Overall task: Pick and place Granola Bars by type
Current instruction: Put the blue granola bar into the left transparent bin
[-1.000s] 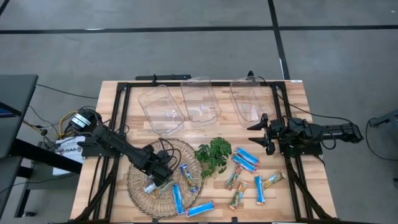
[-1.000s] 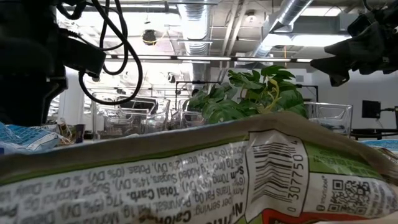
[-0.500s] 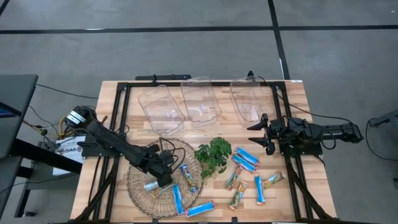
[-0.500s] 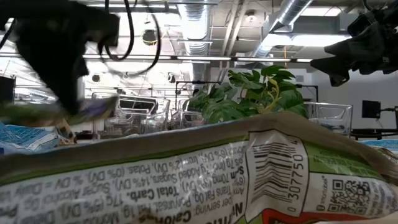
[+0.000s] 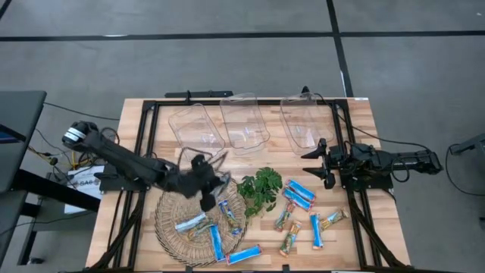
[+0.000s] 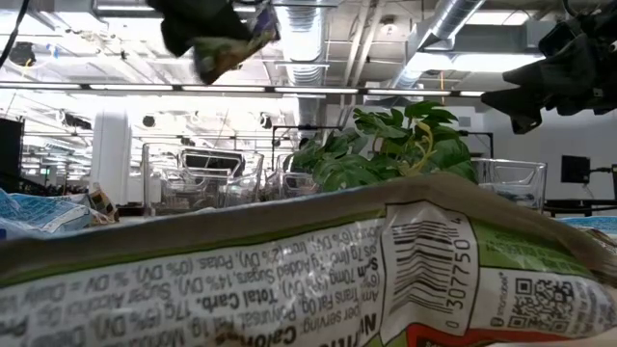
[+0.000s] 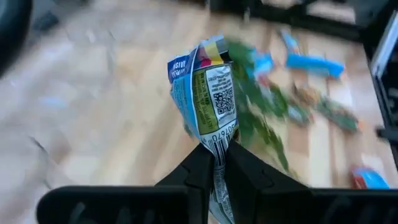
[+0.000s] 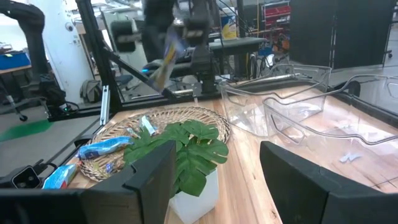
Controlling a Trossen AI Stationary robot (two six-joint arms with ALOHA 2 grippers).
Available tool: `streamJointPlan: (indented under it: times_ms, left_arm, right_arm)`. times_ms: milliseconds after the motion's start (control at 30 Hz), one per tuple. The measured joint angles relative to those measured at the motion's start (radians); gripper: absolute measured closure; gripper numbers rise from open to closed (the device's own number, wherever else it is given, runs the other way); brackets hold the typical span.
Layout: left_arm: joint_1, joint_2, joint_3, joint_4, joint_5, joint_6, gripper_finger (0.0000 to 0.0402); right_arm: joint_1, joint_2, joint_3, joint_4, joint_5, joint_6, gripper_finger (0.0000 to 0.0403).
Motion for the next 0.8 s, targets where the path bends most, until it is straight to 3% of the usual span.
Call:
streamJointPlan:
  times_ms: [167, 500, 800]
  left_arm:
    - [0.113, -0.099, 0.001, -0.064, -0.014, 0.083, 0.0372]
    - [0.358, -0.281, 0.001, -0.286, -0.196, 0.173, 0.0372]
    - [0.554, -0.329, 0.001, -0.351, -0.193, 0.212, 0.0372]
  right_arm:
    - [0.0, 0.0, 0.0, 0.0, 0.0, 0.0, 0.0178]
    - [0.0, 0.0, 0.0, 0.0, 0.0, 0.0, 0.0178]
    - [0.0, 0.0, 0.0, 0.0, 0.0, 0.0, 0.0178]
